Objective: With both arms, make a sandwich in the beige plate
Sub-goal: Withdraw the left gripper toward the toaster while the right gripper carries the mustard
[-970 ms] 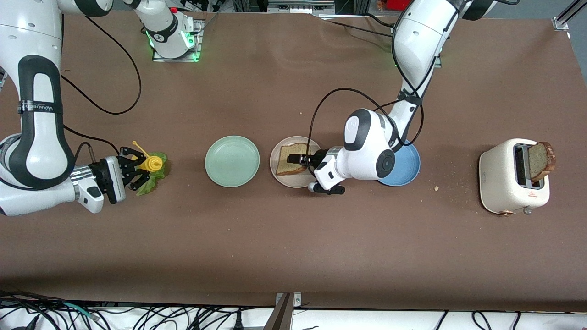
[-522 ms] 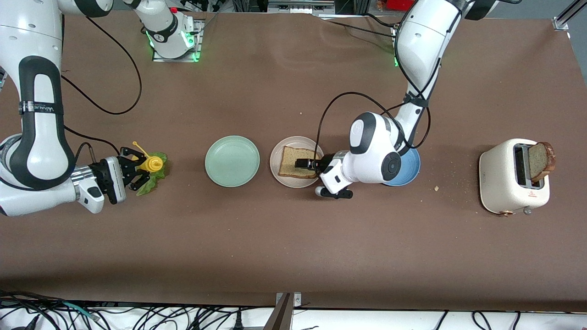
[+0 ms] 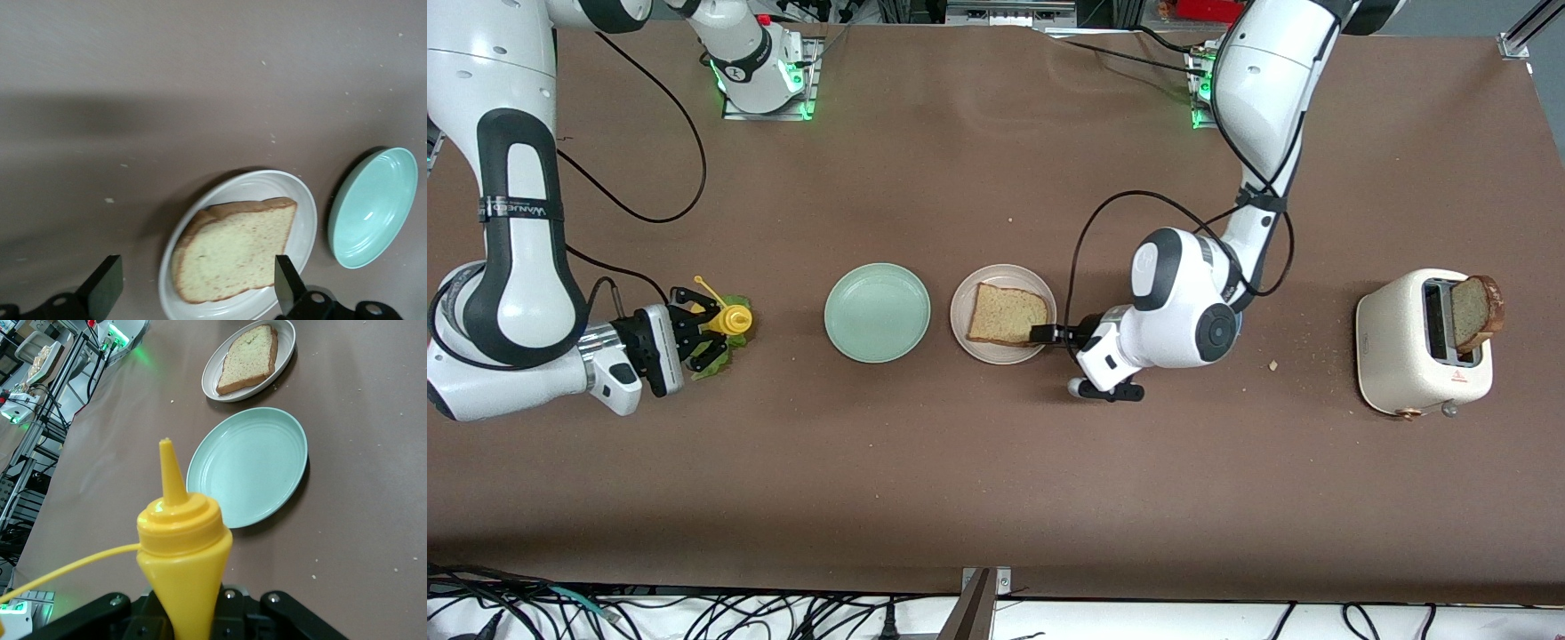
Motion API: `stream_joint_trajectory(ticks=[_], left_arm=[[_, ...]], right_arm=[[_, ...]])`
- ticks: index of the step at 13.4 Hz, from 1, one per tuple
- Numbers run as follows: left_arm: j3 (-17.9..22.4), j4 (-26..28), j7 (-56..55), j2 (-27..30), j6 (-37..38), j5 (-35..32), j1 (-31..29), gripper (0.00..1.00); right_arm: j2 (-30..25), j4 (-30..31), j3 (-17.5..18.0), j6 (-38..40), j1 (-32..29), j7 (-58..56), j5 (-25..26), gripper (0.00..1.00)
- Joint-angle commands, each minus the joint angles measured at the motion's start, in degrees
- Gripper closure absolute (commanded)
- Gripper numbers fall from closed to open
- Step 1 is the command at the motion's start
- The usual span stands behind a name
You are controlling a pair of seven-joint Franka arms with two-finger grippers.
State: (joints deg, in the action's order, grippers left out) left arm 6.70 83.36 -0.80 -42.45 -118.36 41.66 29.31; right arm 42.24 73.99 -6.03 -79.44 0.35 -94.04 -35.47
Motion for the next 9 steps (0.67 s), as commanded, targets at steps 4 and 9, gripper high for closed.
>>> stream_joint_trajectory(ticks=[4, 9], left_arm=[[0.77, 0.04, -0.52, 4.12, 6.82, -13.59, -5.74, 0.0], [0.77, -0.22, -0.34, 7.46, 12.62, -23.79, -10.84, 0.0]], right_arm=[[0.12, -1.39, 0.05, 0.78, 0.0, 1.14, 1.89, 1.0], [-0.32, -1.39, 0.4, 1.13, 2.62, 1.14, 7.58, 1.0]])
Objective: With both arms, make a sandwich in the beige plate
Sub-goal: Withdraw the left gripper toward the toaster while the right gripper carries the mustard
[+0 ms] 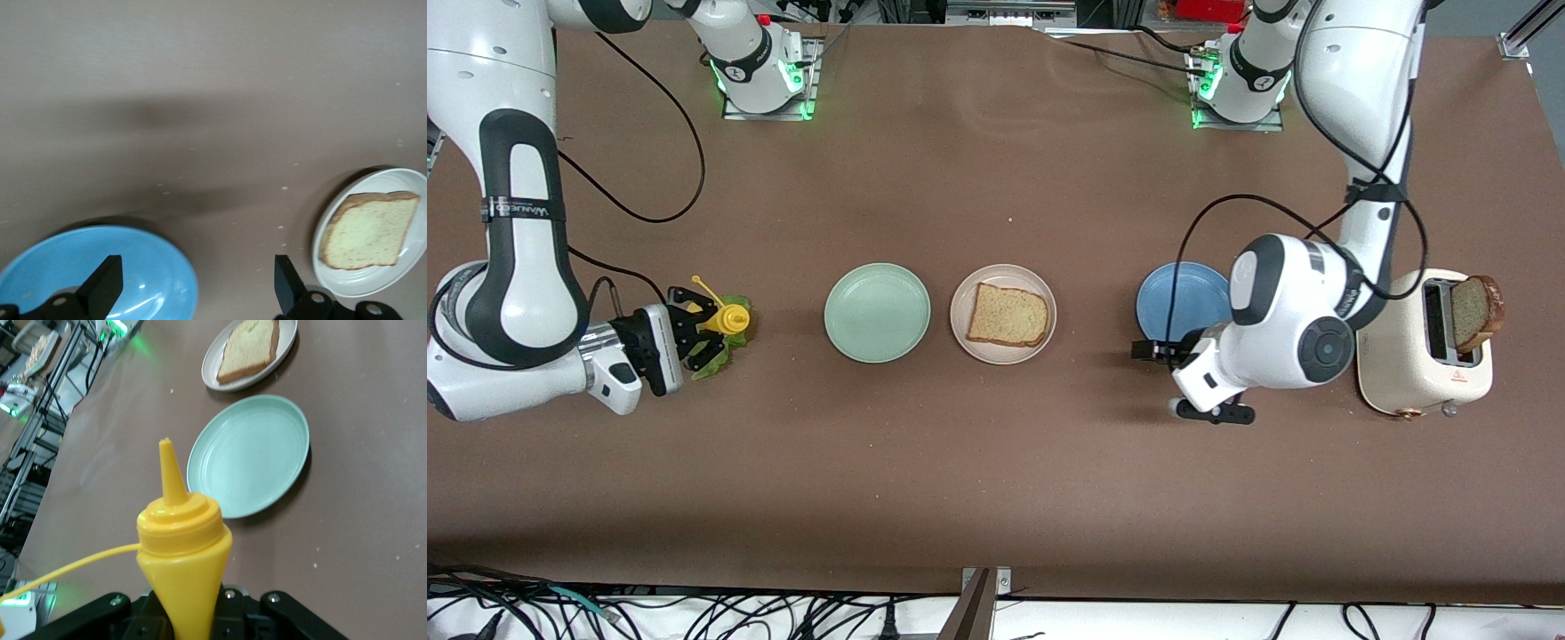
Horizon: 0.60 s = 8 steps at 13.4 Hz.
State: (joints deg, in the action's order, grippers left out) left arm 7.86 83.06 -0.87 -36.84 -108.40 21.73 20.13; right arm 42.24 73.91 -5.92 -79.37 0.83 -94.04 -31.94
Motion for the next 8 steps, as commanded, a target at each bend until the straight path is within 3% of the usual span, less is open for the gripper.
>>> stream_joint_trajectory(ticks=[1, 4, 8], left_arm=[[-0.39, 0.08, -0.01, 2.82, 3.8, -5.63, -2.89, 0.0], [-0.48, -0.1, 0.34, 4.93, 6.79, -8.8, -6.32, 0.0], [-0.48, -0.27, 0.34, 8.18, 9.35, -13.98, -8.87, 0.0]], right_arm=[[-1.1, -1.32, 0.29, 1.06, 4.07, 1.23, 6.52, 1.0], [-1.72, -1.32, 0.29, 0.71, 9.35, 6.74, 10.66, 1.0], [-1.64, -1.23, 0.12, -3.23, 21.38, 19.38, 18.84, 1.0]])
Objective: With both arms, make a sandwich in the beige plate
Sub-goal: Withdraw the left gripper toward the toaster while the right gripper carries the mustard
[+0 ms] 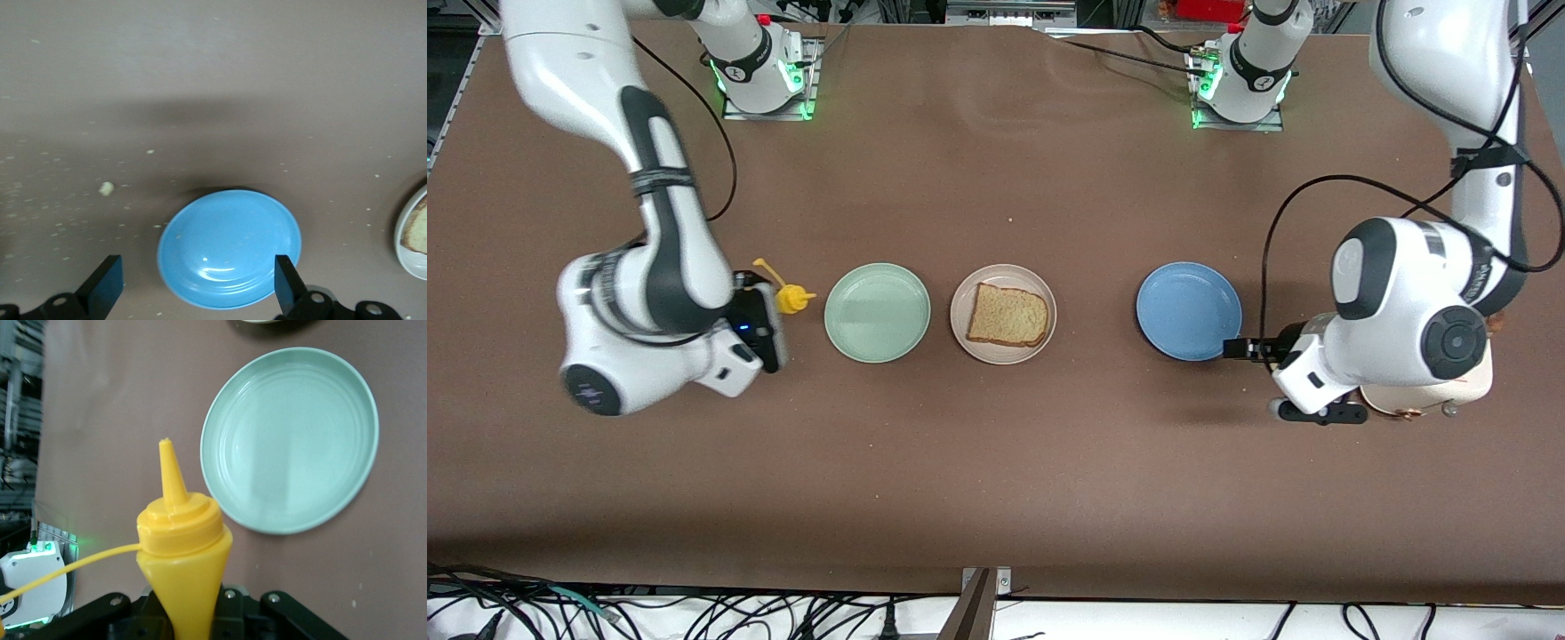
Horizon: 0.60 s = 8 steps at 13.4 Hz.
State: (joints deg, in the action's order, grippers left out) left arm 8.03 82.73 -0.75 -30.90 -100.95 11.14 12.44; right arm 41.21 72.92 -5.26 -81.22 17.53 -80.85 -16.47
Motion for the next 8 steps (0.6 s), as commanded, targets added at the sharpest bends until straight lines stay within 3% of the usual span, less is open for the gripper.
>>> stream_joint_trajectory(ticks=[1, 6, 8], left_arm=[[-0.64, 0.06, 0.13, 2.94, 1.98, -3.84, -1.8, 0.0], [-0.56, -0.03, 0.22, 4.53, 2.69, -5.94, -4.53, 0.0], [-0.56, -0.12, 0.22, 4.79, 2.69, -6.83, -4.71, 0.0]], right_arm=[[-0.6, -0.24, -0.54, -2.44, 6.62, 10.84, 3.81, 1.0], [0.89, -0.41, -0.63, -8.78, 18.58, 32.74, 11.53, 1.0], [0.98, -0.41, -0.63, -7.91, 22.71, 37.68, 17.92, 1.0]])
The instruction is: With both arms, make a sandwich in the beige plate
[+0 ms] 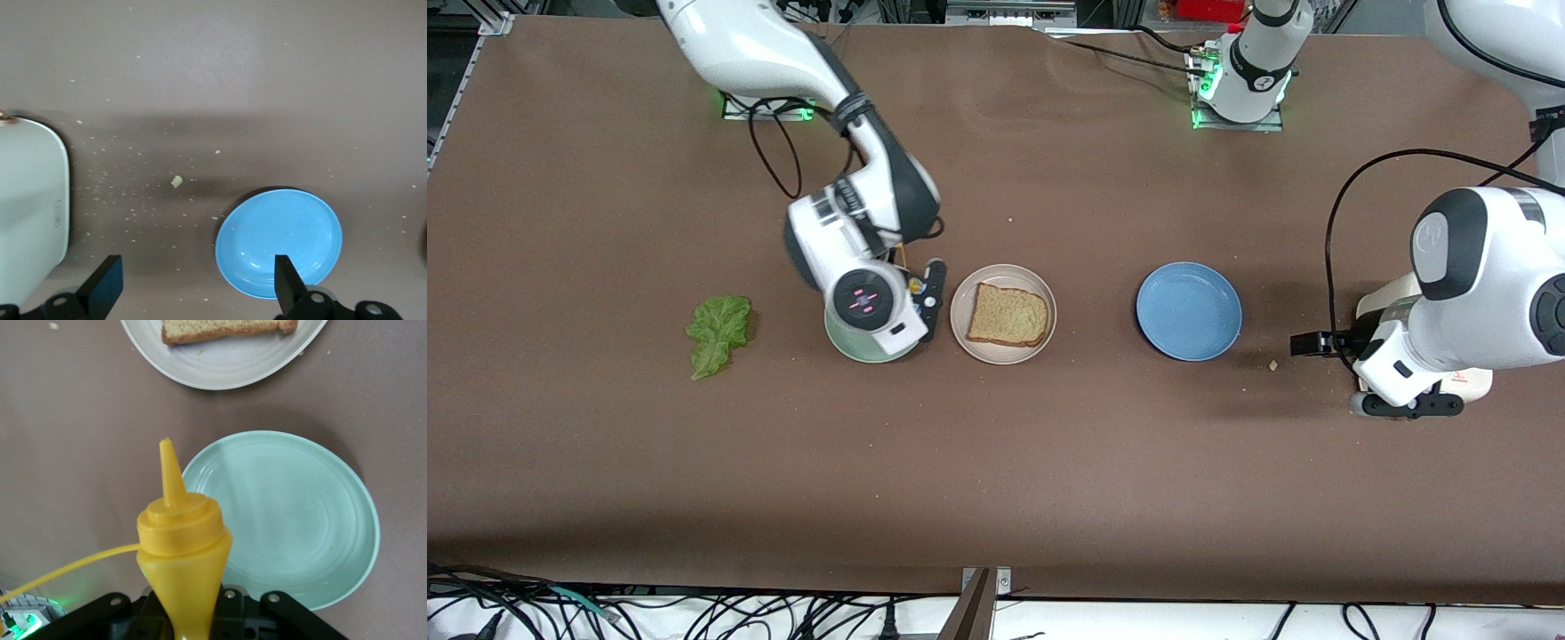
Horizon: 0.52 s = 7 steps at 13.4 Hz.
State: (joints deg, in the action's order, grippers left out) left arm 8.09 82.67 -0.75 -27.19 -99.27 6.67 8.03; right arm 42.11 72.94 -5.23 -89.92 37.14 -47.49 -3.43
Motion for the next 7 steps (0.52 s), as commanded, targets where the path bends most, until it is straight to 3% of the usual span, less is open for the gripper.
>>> stream_joint_trajectory(ticks=[1, 4, 7], left_arm=[[-0.62, -0.05, 0.22, 1.35, 1.01, -2.45, -0.3, 0.0], [-0.62, -0.05, 0.22, 2.05, 1.01, -2.63, -0.39, 0.0], [-0.62, -0.05, 0.22, 2.76, 1.01, -4.03, -1.18, 0.0]], right_arm=[[-0.1, -0.43, -0.66, 1.15, 4.77, 5.64, 7.97, 1.0], [-0.45, -0.61, -1.09, 6.23, 6.01, 7.23, 9.58, 1.0], [-0.45, -3.58, -0.83, 11.77, 7.68, 6.79, 15.72, 1.0]])
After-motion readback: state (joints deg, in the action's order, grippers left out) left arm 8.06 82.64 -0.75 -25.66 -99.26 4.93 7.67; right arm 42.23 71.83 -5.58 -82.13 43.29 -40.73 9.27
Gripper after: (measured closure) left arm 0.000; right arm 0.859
